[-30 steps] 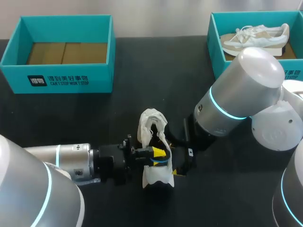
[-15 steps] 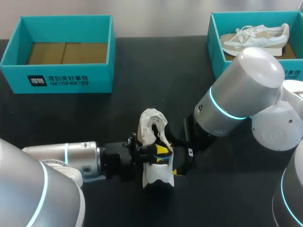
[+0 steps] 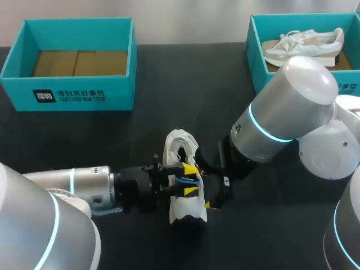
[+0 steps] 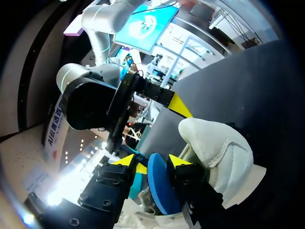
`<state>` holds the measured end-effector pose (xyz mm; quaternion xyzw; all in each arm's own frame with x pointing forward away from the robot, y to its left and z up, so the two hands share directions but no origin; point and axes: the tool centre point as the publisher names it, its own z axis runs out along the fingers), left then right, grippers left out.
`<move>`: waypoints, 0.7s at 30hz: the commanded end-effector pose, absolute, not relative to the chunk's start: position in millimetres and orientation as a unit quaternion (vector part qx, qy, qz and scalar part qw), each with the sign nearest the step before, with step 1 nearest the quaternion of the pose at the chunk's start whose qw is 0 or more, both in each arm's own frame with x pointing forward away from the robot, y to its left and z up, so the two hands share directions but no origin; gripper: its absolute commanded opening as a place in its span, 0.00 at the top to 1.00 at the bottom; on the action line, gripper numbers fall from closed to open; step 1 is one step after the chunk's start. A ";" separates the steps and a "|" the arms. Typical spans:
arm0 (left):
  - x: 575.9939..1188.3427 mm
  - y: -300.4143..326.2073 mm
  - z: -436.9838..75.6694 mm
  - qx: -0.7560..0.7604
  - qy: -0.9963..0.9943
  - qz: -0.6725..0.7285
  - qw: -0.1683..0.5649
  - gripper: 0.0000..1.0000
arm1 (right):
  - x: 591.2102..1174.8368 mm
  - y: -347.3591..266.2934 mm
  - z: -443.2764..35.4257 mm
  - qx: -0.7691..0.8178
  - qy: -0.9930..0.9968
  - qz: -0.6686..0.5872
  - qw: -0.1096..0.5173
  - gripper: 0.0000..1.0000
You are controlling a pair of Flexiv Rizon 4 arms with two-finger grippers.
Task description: Take the shoe out of the shoebox, open the shoe tongue, remove and reinsert the insole, then place the shoe into the shoebox
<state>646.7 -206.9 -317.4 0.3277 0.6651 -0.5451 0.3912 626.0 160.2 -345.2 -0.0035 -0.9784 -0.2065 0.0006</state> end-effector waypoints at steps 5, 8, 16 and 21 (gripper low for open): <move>635.6 -194.9 -313.5 0.308 0.671 -0.564 0.370 0.64 | 624.8 159.8 -345.7 -0.003 -0.978 -0.207 -0.001 0.00; 634.4 -196.8 -317.4 0.307 0.674 -0.564 0.364 1.00 | 624.8 159.8 -345.7 -0.003 -0.978 -0.207 -0.001 0.00; 641.4 -208.0 -340.4 0.324 0.683 -0.546 0.362 1.00 | 624.8 159.8 -345.7 -0.003 -0.978 -0.207 -0.001 0.00; 649.8 -211.9 -352.8 0.336 0.689 -0.528 0.366 1.00 | 624.8 159.8 -345.7 -0.003 -0.978 -0.207 -0.001 0.00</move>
